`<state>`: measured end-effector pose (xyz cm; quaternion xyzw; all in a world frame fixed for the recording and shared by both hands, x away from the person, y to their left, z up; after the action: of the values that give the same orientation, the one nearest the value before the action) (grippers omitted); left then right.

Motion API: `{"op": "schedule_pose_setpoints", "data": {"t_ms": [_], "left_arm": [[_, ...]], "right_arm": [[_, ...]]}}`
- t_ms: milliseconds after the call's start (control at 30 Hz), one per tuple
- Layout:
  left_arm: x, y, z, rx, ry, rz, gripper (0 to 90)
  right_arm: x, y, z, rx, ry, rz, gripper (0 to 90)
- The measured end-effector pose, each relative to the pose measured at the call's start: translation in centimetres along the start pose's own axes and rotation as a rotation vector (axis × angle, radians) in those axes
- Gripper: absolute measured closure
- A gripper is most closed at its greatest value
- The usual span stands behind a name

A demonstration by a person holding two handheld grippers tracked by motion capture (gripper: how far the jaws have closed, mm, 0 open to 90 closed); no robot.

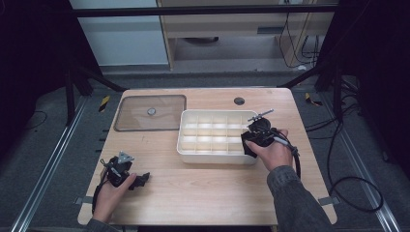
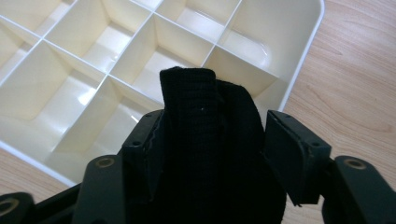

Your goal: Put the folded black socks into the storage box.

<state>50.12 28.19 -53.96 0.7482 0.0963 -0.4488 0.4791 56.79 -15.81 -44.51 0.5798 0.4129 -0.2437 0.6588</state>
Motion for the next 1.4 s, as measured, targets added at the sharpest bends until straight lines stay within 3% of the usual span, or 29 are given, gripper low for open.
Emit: {"op": "schedule_pose_setpoints", "data": {"t_ms": [400,833,1400], "left_arm": [[0.0,0.0,0.0,0.001,0.000,0.000,0.0],[0.0,0.0,0.0,0.000,0.001,0.001,0.0],[0.0,0.0,0.0,0.003,0.002,0.002,0.0]], "right_arm": [[-1.8,0.8,0.1,0.010,0.036,0.010,34.8],[-3.7,2.1,1.1,0.010,0.038,0.003,40.1],[-5.6,3.5,1.5,-0.030,0.047,0.008,76.5]]}}
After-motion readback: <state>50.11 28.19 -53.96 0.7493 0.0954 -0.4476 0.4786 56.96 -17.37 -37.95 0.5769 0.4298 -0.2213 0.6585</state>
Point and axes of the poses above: each handheld gripper's, and its own axes: x roughly forward along the jaws, y roughly out of its top, z roughly to its right, the point moved 5 cm from there along x, roughly forward along the jaws, and after that the axes turned 11 degrees about x, right-handed, at the moved point
